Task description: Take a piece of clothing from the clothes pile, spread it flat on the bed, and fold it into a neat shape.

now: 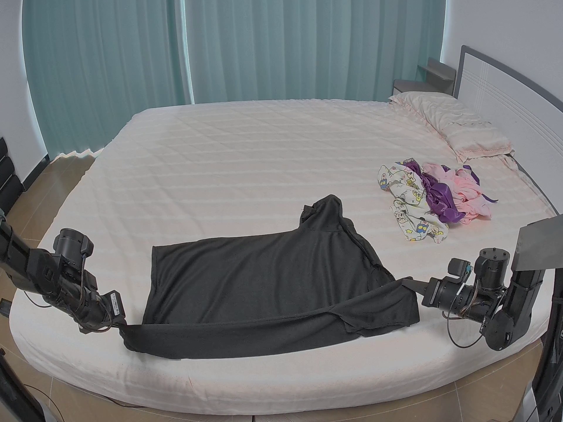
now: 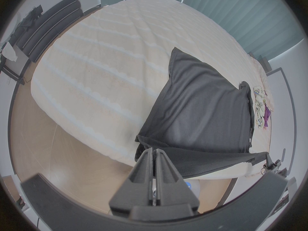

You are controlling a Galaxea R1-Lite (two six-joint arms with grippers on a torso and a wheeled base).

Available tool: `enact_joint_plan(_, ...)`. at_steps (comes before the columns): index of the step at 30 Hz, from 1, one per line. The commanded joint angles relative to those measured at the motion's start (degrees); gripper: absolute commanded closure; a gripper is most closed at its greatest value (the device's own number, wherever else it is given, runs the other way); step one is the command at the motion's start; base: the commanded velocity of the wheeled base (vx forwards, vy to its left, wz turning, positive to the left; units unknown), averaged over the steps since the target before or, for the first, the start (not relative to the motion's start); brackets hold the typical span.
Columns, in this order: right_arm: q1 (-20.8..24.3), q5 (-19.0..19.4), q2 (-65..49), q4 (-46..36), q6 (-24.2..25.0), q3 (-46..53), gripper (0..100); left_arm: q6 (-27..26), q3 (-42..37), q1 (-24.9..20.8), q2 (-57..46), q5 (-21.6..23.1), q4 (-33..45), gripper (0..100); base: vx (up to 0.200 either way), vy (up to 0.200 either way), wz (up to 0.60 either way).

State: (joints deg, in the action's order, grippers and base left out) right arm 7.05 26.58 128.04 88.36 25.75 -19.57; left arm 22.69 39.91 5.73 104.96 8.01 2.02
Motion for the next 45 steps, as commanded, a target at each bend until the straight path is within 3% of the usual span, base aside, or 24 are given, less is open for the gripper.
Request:
enact_joint_plan(1, 0.1, 0.0, 2.1, -2.1, 0.0, -3.1, 100, 0.8, 3.0, 0.2, 5.3, 0.0, -0.1, 100, 0.000, 0.000, 0.00)
enact_joint_plan(10, 0.4, -0.3, 4.6, -7.5, 0.0, -8.9, 100, 1.1, 9.1, 0.1, 12.5, -0.7, 0.0, 100, 0.000, 0.000, 0.00)
enact_joint_plan(23, 0.3, -0.6, 9.3, -9.2, 0.0, -14.3, 100, 3.6, 18.4, -0.8, 21.5, -3.1, 0.0, 100, 0.000, 0.000, 0.00)
enact_joint_plan(45, 0.7, -3.4, 15.5, -11.5, 0.0, -21.6, 100, 8.4, 24.0, -2.5, 26.5, -6.1, 0.1, 100, 0.000, 0.000, 0.00)
